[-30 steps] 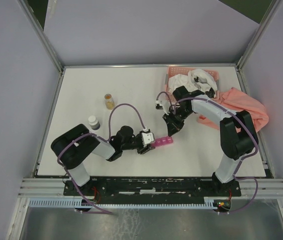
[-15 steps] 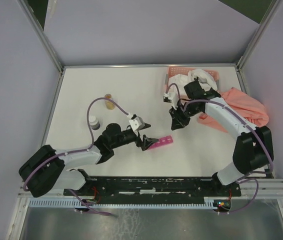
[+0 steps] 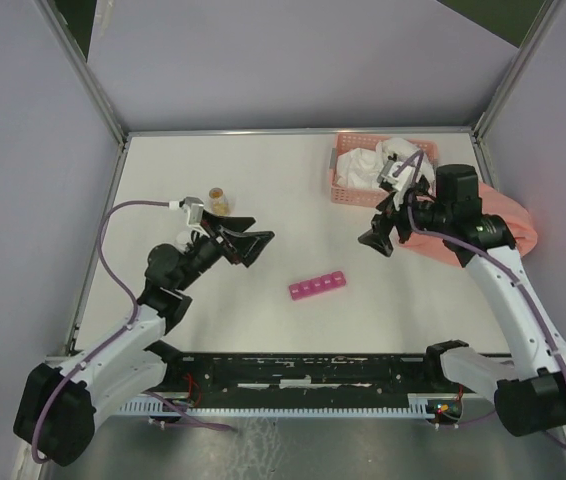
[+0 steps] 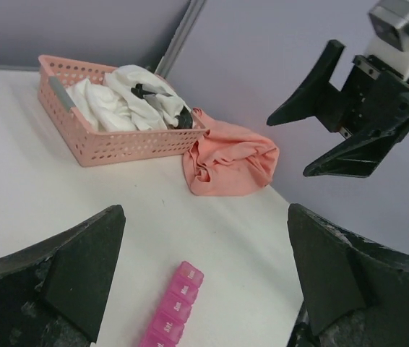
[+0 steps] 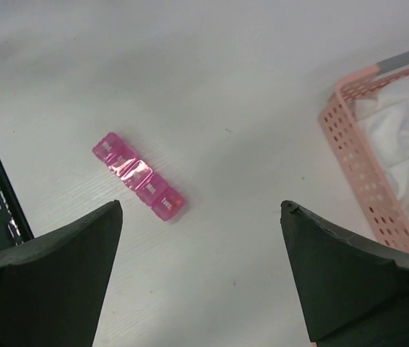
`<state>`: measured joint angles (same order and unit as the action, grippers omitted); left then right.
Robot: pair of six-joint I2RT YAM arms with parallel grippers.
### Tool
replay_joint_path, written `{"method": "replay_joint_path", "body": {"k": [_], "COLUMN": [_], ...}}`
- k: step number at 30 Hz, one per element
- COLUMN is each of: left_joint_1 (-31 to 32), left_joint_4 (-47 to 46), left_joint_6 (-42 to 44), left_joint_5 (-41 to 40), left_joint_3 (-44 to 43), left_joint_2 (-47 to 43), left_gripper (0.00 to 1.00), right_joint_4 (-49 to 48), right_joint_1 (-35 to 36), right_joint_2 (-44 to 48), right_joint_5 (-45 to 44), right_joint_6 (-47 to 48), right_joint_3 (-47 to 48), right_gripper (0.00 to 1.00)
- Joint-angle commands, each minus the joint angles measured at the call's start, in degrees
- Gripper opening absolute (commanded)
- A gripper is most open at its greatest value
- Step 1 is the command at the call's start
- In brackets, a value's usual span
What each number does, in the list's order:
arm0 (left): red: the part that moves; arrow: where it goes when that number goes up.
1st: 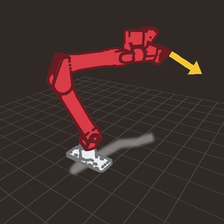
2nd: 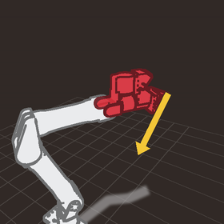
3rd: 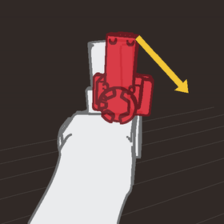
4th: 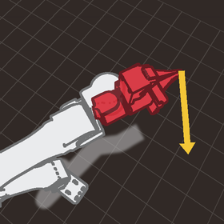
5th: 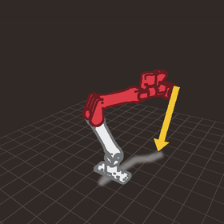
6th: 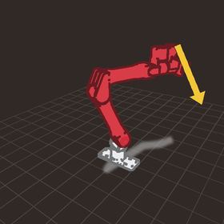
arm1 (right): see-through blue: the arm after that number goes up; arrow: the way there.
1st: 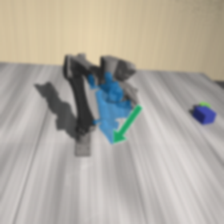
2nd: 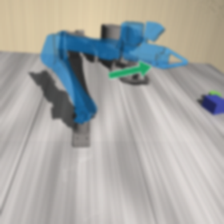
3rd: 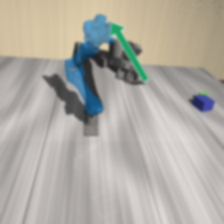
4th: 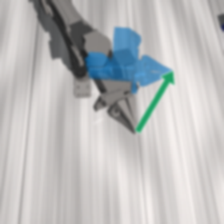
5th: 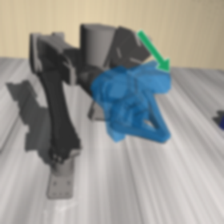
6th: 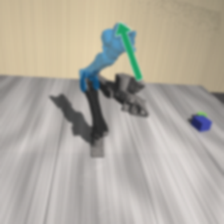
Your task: Sort the pills into containers
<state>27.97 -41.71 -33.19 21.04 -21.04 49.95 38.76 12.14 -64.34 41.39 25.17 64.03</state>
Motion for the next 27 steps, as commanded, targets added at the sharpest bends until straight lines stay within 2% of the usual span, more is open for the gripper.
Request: {"method": "replay_joint_path", "body": {"k": [1, 4, 9, 16, 27], "left_joint_1": [-3.06, -3.10, -3.09, -3.11, -3.09], "left_joint_4": [2.50, 13.70, 30.53, 38.16, 40.21], "left_joint_6": [-11.17, -9.50, -6.06, -2.86, -2.07], "left_joint_5": [3.54, 0.23, -7.92, -7.24, -5.91], "left_joint_3": [-4.63, -10.98, -21.43, -28.86, -31.53], "left_joint_2": [-0.43, -1.66, -4.49, -8.70, -10.64], "left_gripper": [0.99, 0.99, 0.99, 0.99, 0.99], "right_joint_4": [-11.57, -10.77, -3.84, 0.50, 0.38], "right_joint_1": [-1.73, -1.86, -1.86, -1.86, -1.88], "right_joint_2": [6.44, 8.41, 11.06, 12.51, 13.62], "right_joint_5": [-4.66, -12.80, -14.79, -11.55, -17.35], "right_joint_6": [-11.37, -19.33, -20.13, -22.32, -31.82], "right_joint_3": [-0.31, 3.83, 12.18, 18.70, 22.15], "right_gripper": [0.99, 0.99, 0.99, 0.99, 0.99]}}
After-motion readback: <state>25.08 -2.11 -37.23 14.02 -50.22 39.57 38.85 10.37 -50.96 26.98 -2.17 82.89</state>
